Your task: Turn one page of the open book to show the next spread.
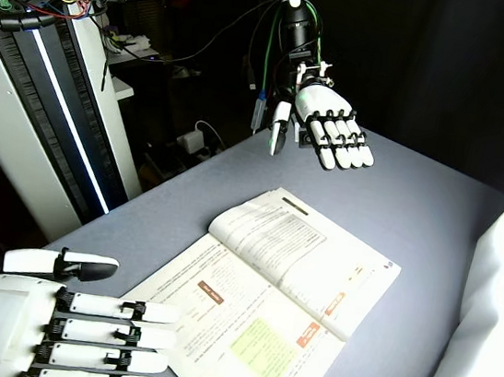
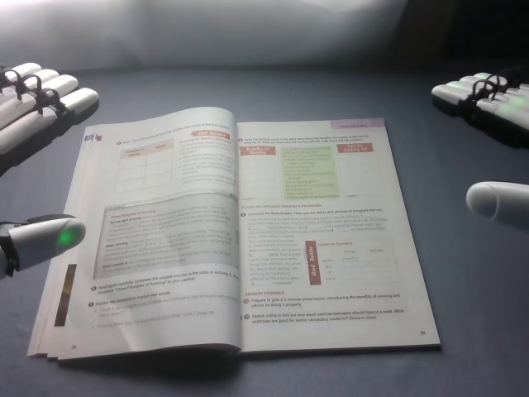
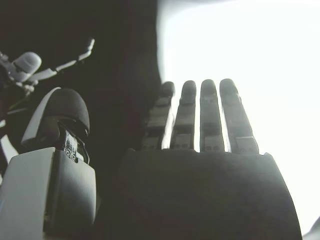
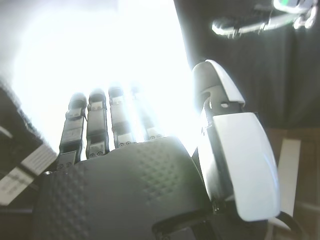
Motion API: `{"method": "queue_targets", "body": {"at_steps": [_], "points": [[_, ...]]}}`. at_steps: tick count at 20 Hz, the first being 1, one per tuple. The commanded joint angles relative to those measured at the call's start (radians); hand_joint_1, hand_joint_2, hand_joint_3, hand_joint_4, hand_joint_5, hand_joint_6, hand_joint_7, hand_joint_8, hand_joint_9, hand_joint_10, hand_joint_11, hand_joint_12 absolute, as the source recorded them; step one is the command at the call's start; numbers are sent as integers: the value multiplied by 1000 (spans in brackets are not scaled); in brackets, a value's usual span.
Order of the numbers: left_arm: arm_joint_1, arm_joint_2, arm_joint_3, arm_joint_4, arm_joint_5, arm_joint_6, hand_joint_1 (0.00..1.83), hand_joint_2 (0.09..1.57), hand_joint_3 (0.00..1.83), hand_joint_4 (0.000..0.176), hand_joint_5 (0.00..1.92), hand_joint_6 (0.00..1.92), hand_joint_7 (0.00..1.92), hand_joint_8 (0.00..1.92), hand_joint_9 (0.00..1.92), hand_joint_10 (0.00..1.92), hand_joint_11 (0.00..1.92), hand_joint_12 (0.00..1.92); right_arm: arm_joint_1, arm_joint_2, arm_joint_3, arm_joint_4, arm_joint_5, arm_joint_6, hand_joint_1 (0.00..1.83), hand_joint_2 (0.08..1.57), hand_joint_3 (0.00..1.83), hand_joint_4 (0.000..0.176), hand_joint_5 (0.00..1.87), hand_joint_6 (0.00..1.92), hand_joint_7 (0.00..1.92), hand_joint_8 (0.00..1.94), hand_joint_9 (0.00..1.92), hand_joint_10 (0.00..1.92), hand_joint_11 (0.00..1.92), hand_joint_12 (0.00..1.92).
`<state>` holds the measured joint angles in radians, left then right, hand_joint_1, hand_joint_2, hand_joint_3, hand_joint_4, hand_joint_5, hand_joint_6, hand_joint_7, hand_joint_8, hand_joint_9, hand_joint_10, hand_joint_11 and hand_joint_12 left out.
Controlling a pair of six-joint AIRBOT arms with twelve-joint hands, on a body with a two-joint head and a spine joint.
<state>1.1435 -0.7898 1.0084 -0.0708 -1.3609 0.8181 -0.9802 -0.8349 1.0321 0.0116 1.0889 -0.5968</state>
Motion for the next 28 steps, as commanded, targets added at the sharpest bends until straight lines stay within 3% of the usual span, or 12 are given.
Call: {"method": "queue_targets", "body": {"at_steps": [1, 8, 12, 13, 15, 16, 18, 19, 21, 23, 25, 28], "points": [[-11, -3, 0, -24, -134, -3, 0, 1277, 0, 0, 0, 0, 0, 0, 0, 0, 0, 0, -1, 16, -6, 33, 157, 3, 0, 1310, 8, 0, 0, 0, 0, 0, 0, 0, 0, 0], [-11, -6, 0, -33, -145, -2, 0, 1284, 0, 0, 0, 0, 0, 0, 0, 0, 0, 0, -24, 32, -22, 59, 224, -3, 0, 1341, 17, 0, 0, 0, 0, 0, 0, 0, 0, 0], [-10, -10, 1, -47, -164, 0, 88, 1292, 0, 0, 0, 0, 0, 0, 0, 0, 0, 0, -34, 46, -29, 74, 274, -3, 115, 1382, 17, 0, 0, 0, 0, 0, 0, 0, 0, 0], [-10, -10, 1, -49, -165, 0, 121, 1306, 0, 0, 20, 0, 25, 0, 19, 4, 0, 267, -37, 48, -31, 79, 285, -3, 166, 1396, 15, 0, 15, 6, 17, 5, 0, 0, 28, 18], [-10, -11, 2, -49, -169, 0, 190, 1322, 1, 0, 105, 14, 107, 11, 99, 23, 0, 706, -42, 53, -32, 85, 308, -3, 155, 1436, 0, 0, 100, 14, 90, 29, 65, 37, 0, 651], [-10, -11, 2, -50, -172, 1, 211, 1332, 2, 0, 110, 9, 113, 7, 109, 21, 0, 780, -43, 57, -34, 87, 320, -3, 154, 1439, 0, 0, 141, 31, 115, 33, 73, 42, 0, 706], [-8, -10, 1, -55, -181, 5, 203, 1345, 3, 0, 58, 4, 55, 5, 68, 9, 0, 592, -44, 67, -41, 88, 341, -5, 93, 1444, 2, 0, 53, 11, 22, 1, 5, 5, 0, 105], [-7, -10, 1, -58, -187, 6, 200, 1343, 1, 0, 11, 0, 10, 0, 13, 1, 0, 441, -44, 72, -43, 88, 349, -5, 149, 1434, 0, 0, 10, 1, 4, 0, 0, 0, 0, 20], [-5, -10, 0, -64, -199, 10, 185, 1335, 0, 20, 0, 0, 0, 0, 0, 0, 0, 147, -44, 81, -47, 90, 368, -5, 162, 1398, 0, 17, 0, 0, 0, 0, 0, 0, 0, 0], [-2, -9, -2, -70, -215, 14, 213, 1325, 0, 52, 0, 0, 0, 0, 0, 0, 0, 5, -44, 89, -51, 92, 388, -6, 165, 1385, 0, 50, 0, 0, 0, 0, 0, 0, 0, 0], [0, -4, -5, -71, -222, 20, 188, 1325, 0, 47, 0, 0, 0, 0, 0, 0, 0, 0, -44, 99, -58, 92, 400, -16, 135, 1364, 0, 44, 0, 0, 0, 0, 0, 0, 0, 0], [3, 1, -8, -75, -232, 25, 166, 1314, 0, 55, 0, 0, 0, 0, 0, 0, 0, 0, -44, 114, -65, 92, 412, -23, 126, 1350, 0, 48, 0, 0, 0, 0, 0, 0, 0, 0]]}}
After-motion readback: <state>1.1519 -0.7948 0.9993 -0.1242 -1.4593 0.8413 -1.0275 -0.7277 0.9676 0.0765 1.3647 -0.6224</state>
